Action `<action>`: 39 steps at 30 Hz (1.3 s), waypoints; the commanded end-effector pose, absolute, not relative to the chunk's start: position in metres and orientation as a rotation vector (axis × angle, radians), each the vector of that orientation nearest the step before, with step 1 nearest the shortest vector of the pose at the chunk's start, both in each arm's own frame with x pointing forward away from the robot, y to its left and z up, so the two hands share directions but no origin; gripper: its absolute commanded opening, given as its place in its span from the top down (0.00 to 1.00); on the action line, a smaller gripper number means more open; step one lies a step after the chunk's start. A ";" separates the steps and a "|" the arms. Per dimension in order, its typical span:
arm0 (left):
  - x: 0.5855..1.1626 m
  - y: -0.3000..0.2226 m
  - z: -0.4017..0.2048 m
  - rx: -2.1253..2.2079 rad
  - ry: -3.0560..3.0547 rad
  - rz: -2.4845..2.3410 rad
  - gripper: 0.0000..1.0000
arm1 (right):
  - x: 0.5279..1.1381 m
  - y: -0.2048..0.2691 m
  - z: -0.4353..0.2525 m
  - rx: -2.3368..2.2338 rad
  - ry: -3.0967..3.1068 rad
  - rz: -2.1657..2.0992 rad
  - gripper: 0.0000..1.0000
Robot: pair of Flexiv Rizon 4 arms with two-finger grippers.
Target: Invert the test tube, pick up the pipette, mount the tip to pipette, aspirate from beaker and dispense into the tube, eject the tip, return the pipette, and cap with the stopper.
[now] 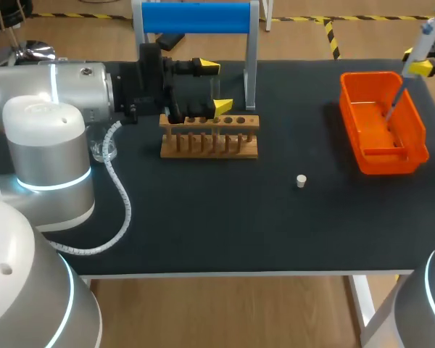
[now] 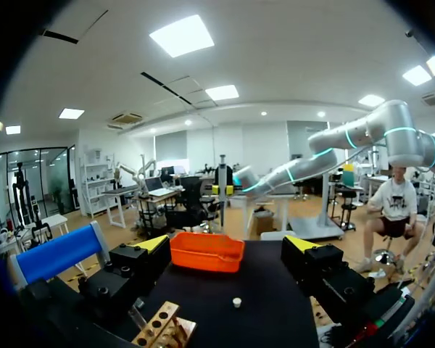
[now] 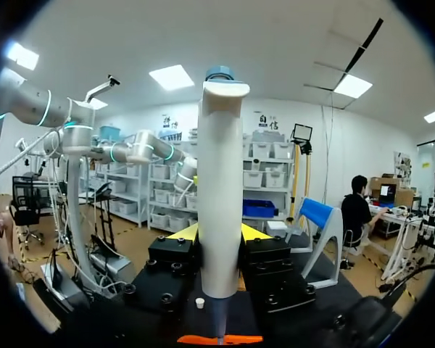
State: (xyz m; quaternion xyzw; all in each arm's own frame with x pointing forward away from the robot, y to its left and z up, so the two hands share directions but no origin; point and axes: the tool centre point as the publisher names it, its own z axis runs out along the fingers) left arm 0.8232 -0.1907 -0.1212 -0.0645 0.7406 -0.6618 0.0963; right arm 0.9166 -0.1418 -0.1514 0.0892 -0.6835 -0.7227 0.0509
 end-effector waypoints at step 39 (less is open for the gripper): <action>0.823 -0.192 -0.122 -0.194 2.187 -1.961 0.00 | 0.928 -0.163 -0.181 0.245 -2.082 -2.178 1.00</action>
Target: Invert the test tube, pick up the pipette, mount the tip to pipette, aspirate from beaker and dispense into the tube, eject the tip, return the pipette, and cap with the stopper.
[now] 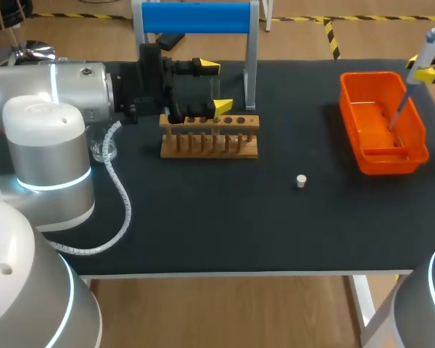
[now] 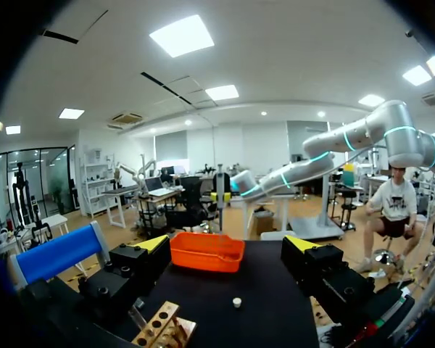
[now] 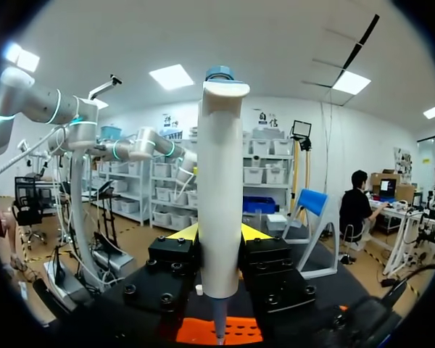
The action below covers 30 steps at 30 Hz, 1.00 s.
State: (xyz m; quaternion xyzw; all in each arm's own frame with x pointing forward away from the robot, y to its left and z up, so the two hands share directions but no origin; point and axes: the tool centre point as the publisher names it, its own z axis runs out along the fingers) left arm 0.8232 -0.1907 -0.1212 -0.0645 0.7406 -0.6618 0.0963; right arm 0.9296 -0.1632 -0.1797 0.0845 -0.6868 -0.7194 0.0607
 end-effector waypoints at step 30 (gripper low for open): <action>0.823 -0.192 -0.122 -0.194 2.187 -1.961 0.00 | 0.926 -0.165 -0.183 0.214 -2.088 -2.181 1.00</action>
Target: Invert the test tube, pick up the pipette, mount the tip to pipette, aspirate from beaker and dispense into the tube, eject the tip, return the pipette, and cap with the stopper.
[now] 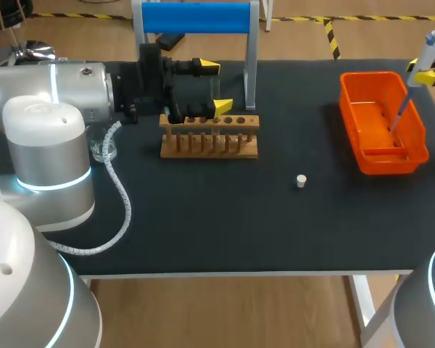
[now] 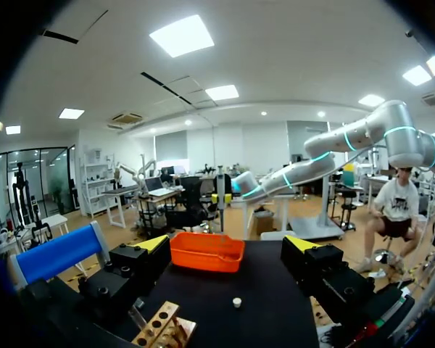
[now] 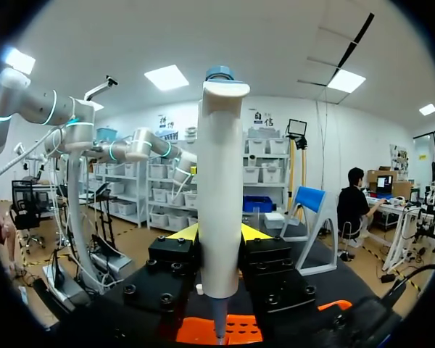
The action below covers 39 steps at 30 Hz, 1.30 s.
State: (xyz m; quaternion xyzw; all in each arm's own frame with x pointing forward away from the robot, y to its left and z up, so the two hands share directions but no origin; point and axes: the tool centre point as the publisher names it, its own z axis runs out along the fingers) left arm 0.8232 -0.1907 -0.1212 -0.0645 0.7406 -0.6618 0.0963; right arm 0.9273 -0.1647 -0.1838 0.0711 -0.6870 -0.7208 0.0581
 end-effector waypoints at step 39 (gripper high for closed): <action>0.838 -0.299 -0.089 -0.253 2.301 -1.844 0.00 | 0.926 -0.165 -0.183 0.214 -2.088 -2.181 1.00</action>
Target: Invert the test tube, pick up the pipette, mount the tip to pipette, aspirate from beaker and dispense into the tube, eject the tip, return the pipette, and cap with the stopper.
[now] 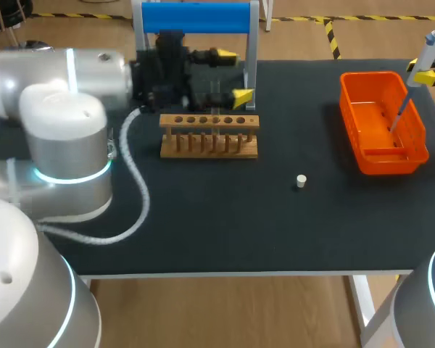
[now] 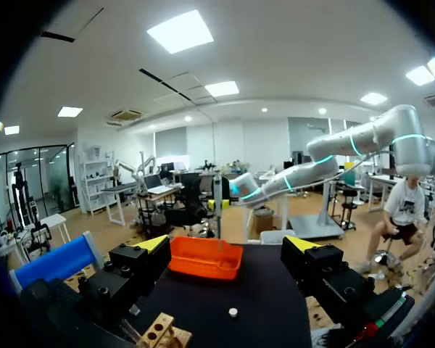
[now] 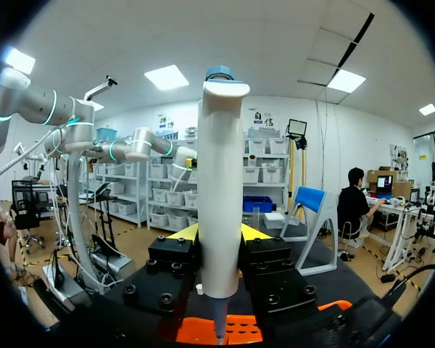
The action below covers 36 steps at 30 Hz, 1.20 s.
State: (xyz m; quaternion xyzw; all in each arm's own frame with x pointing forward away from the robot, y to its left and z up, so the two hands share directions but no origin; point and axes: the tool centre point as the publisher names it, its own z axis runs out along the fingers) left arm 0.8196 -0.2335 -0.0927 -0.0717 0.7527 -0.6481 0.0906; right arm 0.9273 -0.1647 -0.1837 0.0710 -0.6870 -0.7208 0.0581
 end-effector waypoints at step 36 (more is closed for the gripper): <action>0.864 -0.407 -0.074 -0.289 2.318 -1.803 1.00 | 0.926 -0.165 -0.183 0.214 -2.088 -2.181 1.00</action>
